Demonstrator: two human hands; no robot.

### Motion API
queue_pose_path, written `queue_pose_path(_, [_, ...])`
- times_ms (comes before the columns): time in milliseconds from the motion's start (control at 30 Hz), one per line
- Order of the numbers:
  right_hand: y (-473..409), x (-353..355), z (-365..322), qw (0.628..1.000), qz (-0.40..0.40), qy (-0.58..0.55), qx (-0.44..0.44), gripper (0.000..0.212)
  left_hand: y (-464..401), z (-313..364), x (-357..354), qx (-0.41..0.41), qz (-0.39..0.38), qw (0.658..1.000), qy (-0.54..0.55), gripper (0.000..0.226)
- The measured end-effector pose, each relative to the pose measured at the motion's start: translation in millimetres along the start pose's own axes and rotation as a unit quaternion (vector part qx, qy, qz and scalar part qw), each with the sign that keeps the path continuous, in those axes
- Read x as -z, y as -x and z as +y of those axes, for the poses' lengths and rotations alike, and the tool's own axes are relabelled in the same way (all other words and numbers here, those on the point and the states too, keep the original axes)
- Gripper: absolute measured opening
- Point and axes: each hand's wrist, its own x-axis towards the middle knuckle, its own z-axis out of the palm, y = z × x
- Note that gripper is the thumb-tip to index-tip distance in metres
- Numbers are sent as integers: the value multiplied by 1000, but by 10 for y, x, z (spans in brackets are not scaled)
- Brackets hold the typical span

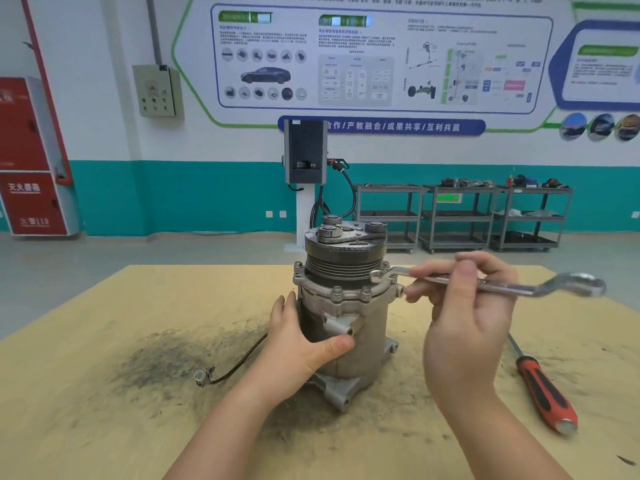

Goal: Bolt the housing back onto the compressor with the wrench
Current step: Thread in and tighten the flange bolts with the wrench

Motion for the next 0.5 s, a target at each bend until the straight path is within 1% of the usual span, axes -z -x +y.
queue_pose_path(67, [-110,61,23,989,37,-71,-122,15,-3,-1,-16,3,8,1000,5,154])
queue_pose_path(133, [-179,108,76,969,42,-122,-209,18,-3,2,-20,5,16,1000,9,152])
queue_pose_path(233, [-234,129,157,940,32,-180,-289,18,-5,-13,-11,5,16,1000,8,146])
queue_pose_path(333, [-329,167,200,910,7,-211,-358,20,-3,-18,-11,6,16,1000,3,141])
queue_pose_path(400, [-382,194,208,898,-12,-209,-386,21,1,-9,-14,10,16,1000,3,146])
queue_pose_path(433, [-383,195,211,902,-19,-201,-381,22,5,-4,-17,12,16,1000,4,149])
queue_pose_path(500, [-322,167,214,930,-18,-167,-327,23,5,-6,-17,16,20,1000,9,147])
